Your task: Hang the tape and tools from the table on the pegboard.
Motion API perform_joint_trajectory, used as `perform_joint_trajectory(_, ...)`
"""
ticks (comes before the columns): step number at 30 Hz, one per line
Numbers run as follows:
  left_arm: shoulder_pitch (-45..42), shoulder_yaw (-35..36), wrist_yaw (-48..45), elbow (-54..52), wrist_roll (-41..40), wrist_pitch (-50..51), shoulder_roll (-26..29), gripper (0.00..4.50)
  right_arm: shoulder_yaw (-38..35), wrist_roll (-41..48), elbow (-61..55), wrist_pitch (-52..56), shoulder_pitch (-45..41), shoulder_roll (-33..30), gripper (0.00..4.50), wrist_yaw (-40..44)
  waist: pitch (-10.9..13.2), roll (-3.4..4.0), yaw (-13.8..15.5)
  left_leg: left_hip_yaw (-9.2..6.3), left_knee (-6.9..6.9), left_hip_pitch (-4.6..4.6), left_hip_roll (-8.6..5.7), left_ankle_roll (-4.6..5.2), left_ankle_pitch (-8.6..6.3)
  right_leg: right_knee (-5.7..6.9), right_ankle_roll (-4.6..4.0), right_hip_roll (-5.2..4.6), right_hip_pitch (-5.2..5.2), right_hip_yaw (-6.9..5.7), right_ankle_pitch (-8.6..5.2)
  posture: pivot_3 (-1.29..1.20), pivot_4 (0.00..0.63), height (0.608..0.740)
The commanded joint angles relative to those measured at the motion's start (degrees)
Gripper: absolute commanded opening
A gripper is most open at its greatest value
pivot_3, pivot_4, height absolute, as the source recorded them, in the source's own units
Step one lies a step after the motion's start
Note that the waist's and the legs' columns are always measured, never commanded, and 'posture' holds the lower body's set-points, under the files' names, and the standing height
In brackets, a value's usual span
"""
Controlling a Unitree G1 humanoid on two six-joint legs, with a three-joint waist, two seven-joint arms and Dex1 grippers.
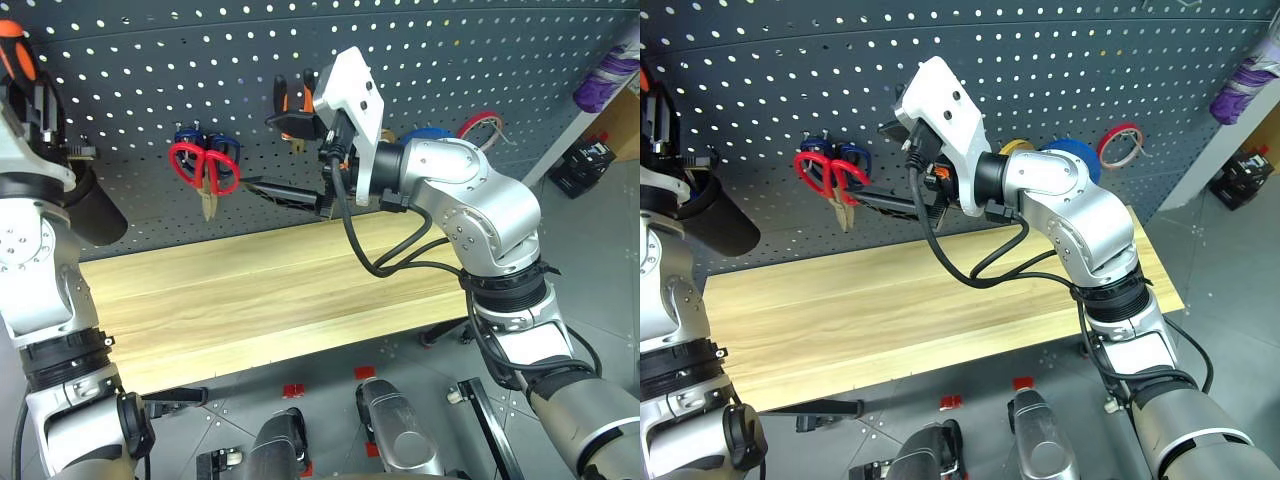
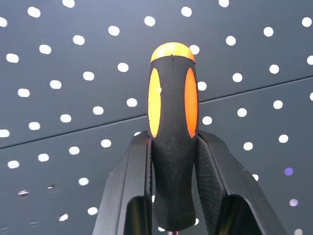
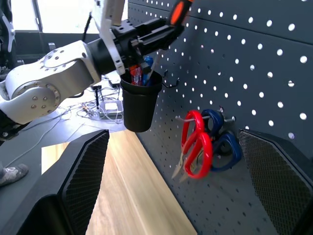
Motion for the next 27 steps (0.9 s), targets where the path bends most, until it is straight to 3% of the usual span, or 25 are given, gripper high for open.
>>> perform_joint_trajectory(1, 1.2, 3.5, 3.4, -4.0, 0.2, -0.6, 0.0, 1.87, -1.8, 1.1, -2.6, 0.0, -1.0, 0.2, 4.5, -0.7, -0.2, -0.02, -0.3, 0.0, 0.0, 0.0, 0.0, 0.0, 0.0, 0.01, 0.0, 0.0, 0.0, 0.0, 0.0, -0.35, 0.177, 0.74)
perform_joint_trajectory(9, 2.2, 3.9, 5.9, -5.5, -0.2, 0.1, -0.4, 4.26, -1.6, 1.2, -2.6, 0.1, -0.9, -0.2, 4.5, -0.8, -1.0, 0.01, -0.4, -0.02, -0.01, 0.0, -0.01, 0.03, -0.02, 0.02, 0.0, 0.0, 0.01, 0.0, 0.0, -0.34, 0.176, 0.74)
perform_joint_trajectory(13, 2.2, 2.6, 6.9, -10.4, -1.5, 5.4, -1.4, 4.26, -1.9, 1.4, -2.9, 0.0, -0.5, -0.2, 4.5, -1.1, -1.4, -0.02, -0.4, -0.04, 0.0, 0.0, -0.01, 0.05, -0.03, 0.01, 0.01, 0.0, 0.03, 0.01, -0.01, -0.34, 0.17, 0.74)
perform_joint_trajectory(18, 2.9, -2.2, 9.6, -23.2, -4.1, 24.3, -2.6, 4.26, -4.0, 3.1, -6.5, 0.1, 4.1, -1.6, 4.5, -1.5, -1.9, 0.01, -0.2, -0.1, 0.0, 0.0, -0.05, 0.06, -0.04, 0.03, 0.02, 0.0, 0.05, 0.03, -0.01, -0.3, 0.16, 0.74)
perform_joint_trajectory(22, 10.6, -4.1, 7.8, -35.3, -8.4, 33.2, -4.5, 4.26, -4.1, 2.2, -11.7, -0.1, 14.3, -3.6, 4.5, -4.0, -3.0, 0.05, -0.1, -0.13, -0.03, 0.06, -0.05, 0.09, -0.07, 0.07, 0.04, 0.03, 0.09, 0.1, -0.02, -0.26, 0.144, 0.74)
perform_joint_trajectory(27, 21.8, -1.5, 4.9, -39.4, -9.0, 33.1, -6.2, 4.26, -2.2, -7.0, -12.2, -10.2, 25.7, -2.0, 4.5, -12.6, -4.2, 0.65, 0.1, -0.11, -0.1, 0.13, -0.01, 0.09, -0.07, 0.07, 0.04, 0.12, 0.09, 0.22, -0.04, -0.24, 0.125, 0.74)
